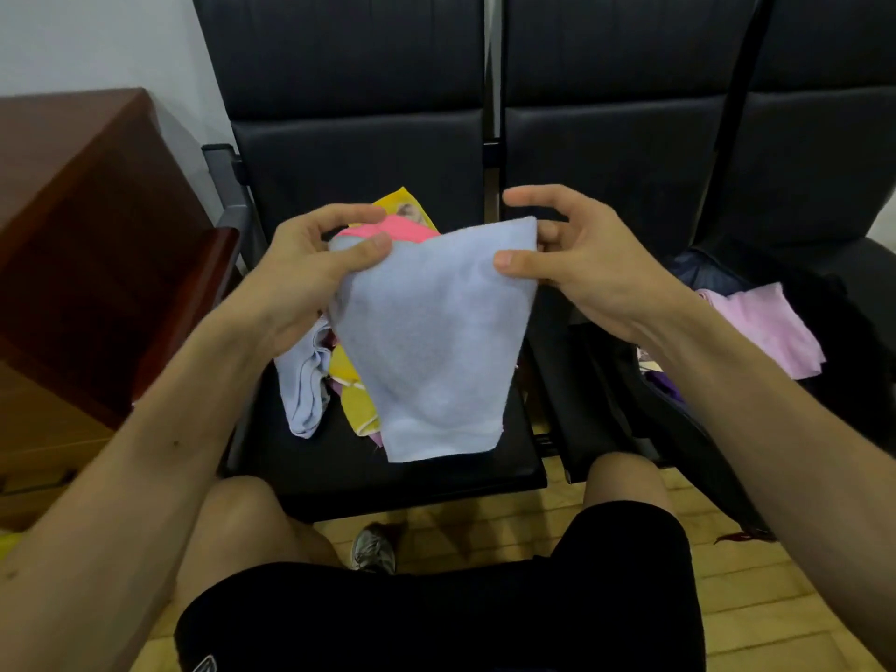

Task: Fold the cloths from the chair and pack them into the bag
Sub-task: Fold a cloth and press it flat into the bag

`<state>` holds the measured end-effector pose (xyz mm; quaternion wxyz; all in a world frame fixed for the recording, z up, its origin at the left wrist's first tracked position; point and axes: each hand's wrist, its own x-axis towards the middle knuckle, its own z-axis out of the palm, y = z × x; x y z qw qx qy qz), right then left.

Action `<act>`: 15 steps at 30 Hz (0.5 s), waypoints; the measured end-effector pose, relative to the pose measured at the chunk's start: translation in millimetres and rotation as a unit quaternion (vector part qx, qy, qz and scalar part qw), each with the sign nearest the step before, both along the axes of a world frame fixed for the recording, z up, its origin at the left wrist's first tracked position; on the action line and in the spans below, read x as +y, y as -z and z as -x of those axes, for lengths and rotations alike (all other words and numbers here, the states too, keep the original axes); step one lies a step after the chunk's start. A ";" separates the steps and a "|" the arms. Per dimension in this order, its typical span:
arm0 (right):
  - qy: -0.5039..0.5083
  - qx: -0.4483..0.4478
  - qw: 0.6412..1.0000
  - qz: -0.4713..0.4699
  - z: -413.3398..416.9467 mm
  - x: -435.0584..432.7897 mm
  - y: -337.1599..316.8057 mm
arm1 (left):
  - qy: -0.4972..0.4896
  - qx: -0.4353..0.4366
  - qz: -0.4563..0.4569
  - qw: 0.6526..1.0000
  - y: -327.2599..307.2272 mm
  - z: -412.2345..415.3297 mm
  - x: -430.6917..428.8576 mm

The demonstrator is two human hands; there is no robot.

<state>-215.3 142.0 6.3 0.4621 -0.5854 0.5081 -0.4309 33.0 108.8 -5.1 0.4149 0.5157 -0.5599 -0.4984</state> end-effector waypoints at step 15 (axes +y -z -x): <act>0.023 0.362 0.923 0.131 -1.3 -14.8 2.3 | 0.069 -0.212 0.055 0.973 -2.4 -16.7 -8.8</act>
